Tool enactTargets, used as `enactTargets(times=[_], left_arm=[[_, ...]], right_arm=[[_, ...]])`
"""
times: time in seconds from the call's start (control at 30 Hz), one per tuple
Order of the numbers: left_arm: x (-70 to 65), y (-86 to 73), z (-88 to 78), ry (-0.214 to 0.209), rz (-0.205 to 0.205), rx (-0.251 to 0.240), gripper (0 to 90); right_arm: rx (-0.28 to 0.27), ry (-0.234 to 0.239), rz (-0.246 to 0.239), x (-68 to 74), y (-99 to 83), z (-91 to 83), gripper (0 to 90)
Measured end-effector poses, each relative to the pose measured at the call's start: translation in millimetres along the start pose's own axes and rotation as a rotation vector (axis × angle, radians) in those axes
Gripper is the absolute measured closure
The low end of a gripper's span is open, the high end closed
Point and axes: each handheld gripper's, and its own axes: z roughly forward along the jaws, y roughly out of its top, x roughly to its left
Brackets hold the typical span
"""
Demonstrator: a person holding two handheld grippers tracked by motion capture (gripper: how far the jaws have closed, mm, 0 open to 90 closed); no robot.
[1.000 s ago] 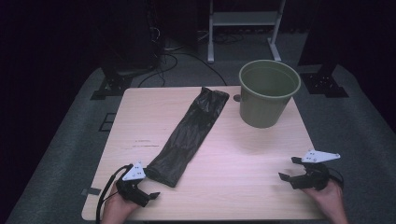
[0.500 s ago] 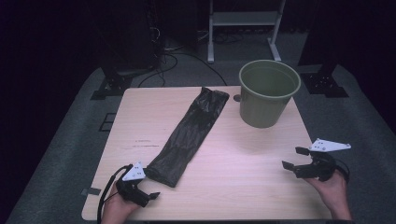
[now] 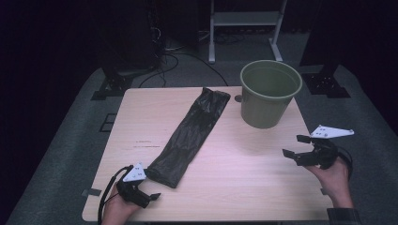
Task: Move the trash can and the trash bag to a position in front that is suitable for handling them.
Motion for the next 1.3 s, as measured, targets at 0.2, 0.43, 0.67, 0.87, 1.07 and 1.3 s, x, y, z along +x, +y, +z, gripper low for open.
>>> enactTargets(times=[0.2,0.43,0.67,0.87,1.07,1.3], left_arm=[[-0.1,-0.1,-0.2,0.0,0.0,0.002,0.0],[-0.2,-0.2,0.1,0.0,-0.002,-0.002,0.0],[-0.4,-0.2,0.0,0.0,-0.002,-0.002,0.0],[-0.3,-0.2,-0.1,0.001,-0.001,-0.001,0.0],[-0.3,-0.2,0.0,0.001,-0.002,-0.002,0.0],[-0.2,-0.2,-0.1,0.0,0.0,0.0,0.0]], right_arm=[[-0.01,0.001,0.0,-4.1,21.6,-5.1,12.4],[0.001,-0.013,0.001,-7.1,49.9,-5.9,12.8],[0.005,-0.033,0.015,-13.6,75.2,-5.0,13.0],[-0.004,-0.067,0.037,-21.8,90.1,-4.1,13.1],[0.011,-0.115,0.061,-32.4,114.6,-2.3,13.2],[0.026,-0.136,0.064,-39.6,132.0,4.3,13.2]])
